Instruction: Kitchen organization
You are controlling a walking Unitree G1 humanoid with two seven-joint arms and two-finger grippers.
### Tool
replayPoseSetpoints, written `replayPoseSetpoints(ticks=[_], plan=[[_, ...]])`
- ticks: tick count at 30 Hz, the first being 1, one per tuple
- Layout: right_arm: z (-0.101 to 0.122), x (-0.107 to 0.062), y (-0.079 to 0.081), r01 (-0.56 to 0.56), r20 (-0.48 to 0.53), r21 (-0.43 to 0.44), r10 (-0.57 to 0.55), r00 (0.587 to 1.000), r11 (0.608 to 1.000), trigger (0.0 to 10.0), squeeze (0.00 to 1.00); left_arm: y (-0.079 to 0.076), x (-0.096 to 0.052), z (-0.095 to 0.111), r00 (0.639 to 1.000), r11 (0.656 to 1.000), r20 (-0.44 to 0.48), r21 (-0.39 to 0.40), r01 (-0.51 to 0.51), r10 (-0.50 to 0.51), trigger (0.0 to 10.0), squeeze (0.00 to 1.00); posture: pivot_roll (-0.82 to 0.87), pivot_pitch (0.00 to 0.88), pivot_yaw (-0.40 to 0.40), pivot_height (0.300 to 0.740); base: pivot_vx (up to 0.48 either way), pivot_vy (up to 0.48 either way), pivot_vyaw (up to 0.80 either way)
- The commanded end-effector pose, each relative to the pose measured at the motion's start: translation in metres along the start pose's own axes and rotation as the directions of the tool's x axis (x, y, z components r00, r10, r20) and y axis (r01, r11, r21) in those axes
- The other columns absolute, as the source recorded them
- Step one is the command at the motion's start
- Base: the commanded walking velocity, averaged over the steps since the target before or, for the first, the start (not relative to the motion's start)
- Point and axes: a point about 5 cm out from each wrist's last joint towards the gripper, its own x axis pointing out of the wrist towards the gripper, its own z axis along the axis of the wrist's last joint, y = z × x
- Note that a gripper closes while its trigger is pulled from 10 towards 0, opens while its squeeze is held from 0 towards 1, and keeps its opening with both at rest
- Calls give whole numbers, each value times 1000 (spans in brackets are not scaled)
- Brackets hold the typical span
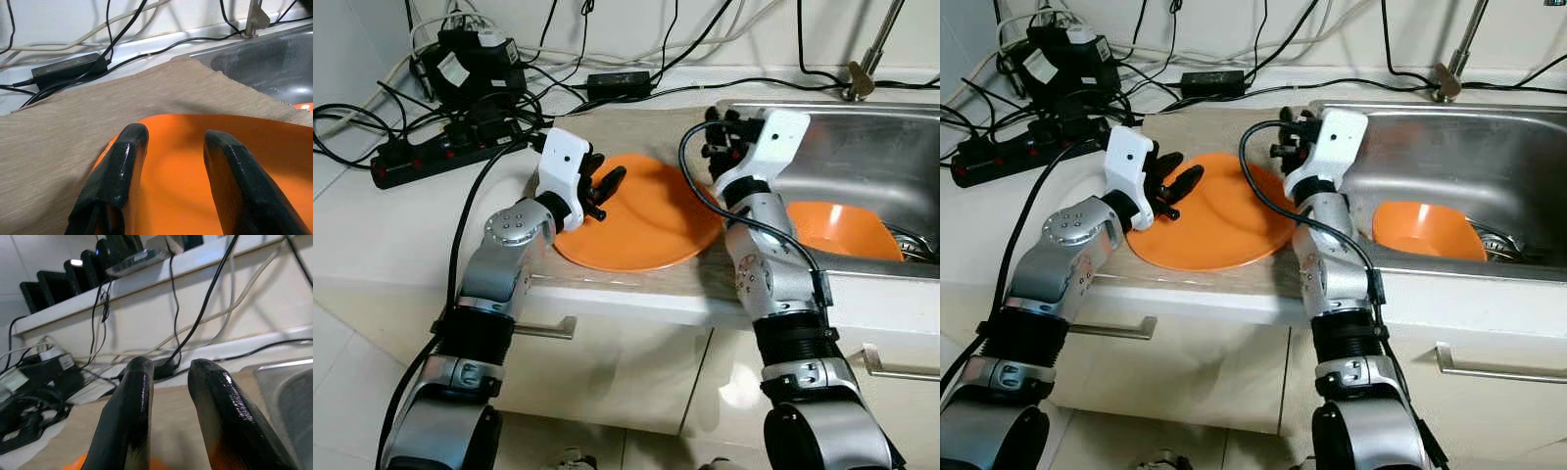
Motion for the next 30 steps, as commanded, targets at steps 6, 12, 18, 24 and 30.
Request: replayPoseSetpoints(ticks=[6,12,18,24,30], plan=[[-2,-4,7,-32,-22,11,32,999,999,10000,1000,6,-3,2,1000,1000,-3,20,-18,18,10000,0,4,0,73,715,0,0,0],[-9,-7,9,-25,-59,-20,24,998,999,10000,1000,5,-3,0,1000,1000,-10,18,-14,14,10000,0,2,0,71,715,0,0,0],[-4,-4,12,-41,-58,-7,40,998,999,10000,0,9,-4,-1,999,1000,-39,20,-14,15,10000,0,3,0,66,715,0,0,0],[-2,-3,12,-44,-54,-2,44,998,999,10000,0,27,-8,7,996,996,-80,85,-35,42,10000,0,10,0,64,715,0,0,0],[-4,-4,13,-50,-59,6,50,997,999,10000,0,35,-11,8,992,995,-118,99,-32,44,10000,0,11,0,65,715,0,0,0]])
